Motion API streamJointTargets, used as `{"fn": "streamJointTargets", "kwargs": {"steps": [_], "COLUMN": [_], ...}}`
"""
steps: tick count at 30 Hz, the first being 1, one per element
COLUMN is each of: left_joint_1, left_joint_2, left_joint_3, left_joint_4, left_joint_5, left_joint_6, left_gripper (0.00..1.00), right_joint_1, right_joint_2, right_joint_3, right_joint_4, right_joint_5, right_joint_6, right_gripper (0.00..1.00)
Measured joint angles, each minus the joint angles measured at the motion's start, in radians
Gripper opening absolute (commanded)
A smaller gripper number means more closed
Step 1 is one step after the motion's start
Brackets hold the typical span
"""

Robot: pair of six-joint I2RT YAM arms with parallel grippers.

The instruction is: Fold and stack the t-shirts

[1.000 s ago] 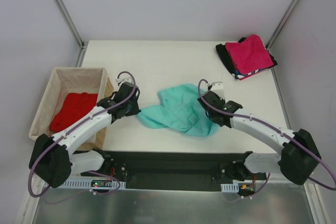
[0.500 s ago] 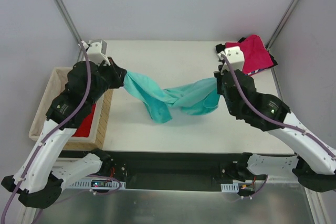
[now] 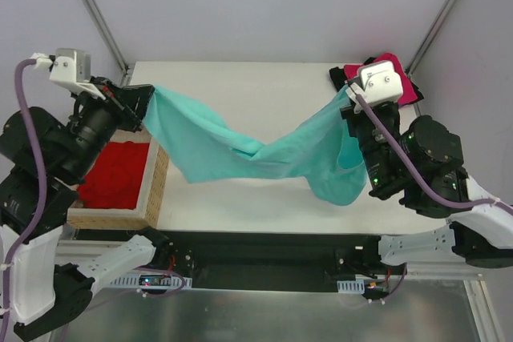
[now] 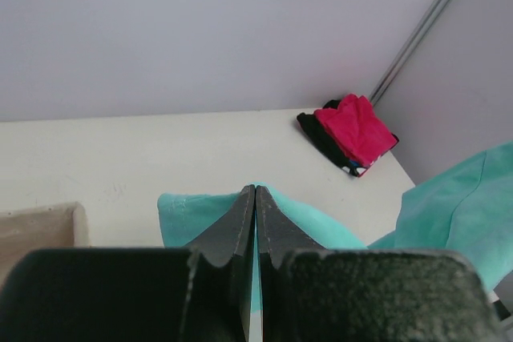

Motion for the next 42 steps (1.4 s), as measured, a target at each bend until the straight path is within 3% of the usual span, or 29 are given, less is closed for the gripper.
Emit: {"fn": "streamJointTargets", "kwargs": {"steps": [5,9,16,20,25,30,31,32,35,36,42], "left_joint_1": [0.0,0.0,0.0,0.0,0.0,0.0,0.0,0.0,0.0,0.0,0.0], "left_joint_2": [-0.003,0.011,0.01,-0.002,-0.045,-0.052,-0.046,-0.041,-0.026,-0.024,-0.02], "left_joint_3": [0.025,-0.086,-0.536,-0.741,-0.829,-0.829,-0.829,-0.829,-0.833,-0.836,-0.839], "left_joint_4": [-0.018,-0.013,0.05,0.061,0.074,0.121,0.126,0.129,0.145,0.149,0.161], "left_joint_5": [-0.002,0.0,0.053,0.08,0.096,0.105,0.11,0.116,0.129,0.13,0.153], "left_joint_6": [0.017,0.013,-0.062,-0.11,-0.142,-0.146,-0.148,-0.149,-0.152,-0.154,-0.164], "left_gripper": [0.0,0.0,0.0,0.0,0.0,0.0,0.0,0.0,0.0,0.0,0.0], "right_joint_1": [-0.011,-0.084,-0.276,-0.301,-0.235,-0.133,-0.118,-0.106,-0.08,-0.072,-0.061], "right_joint_2": [-0.006,-0.044,-0.101,-0.11,-0.087,-0.025,-0.008,0.016,0.058,0.074,0.097], "right_joint_3": [-0.045,-0.182,-0.476,-0.676,-0.884,-0.934,-0.935,-0.938,-0.94,-0.939,-0.809], "right_joint_4": [0.112,0.09,-0.253,-0.349,-0.431,-0.471,-0.475,-0.476,-0.488,-0.501,-0.633], "right_joint_5": [0.043,0.039,-0.101,-0.216,-0.357,-0.428,-0.439,-0.453,-0.464,-0.462,-0.394], "right_joint_6": [-0.092,-0.011,0.465,0.692,0.954,1.131,1.16,1.195,1.259,1.27,1.296], "right_gripper": [0.01,0.01,0.01,0.01,0.01,0.01,0.08,0.33,0.91,0.99,0.97]}}
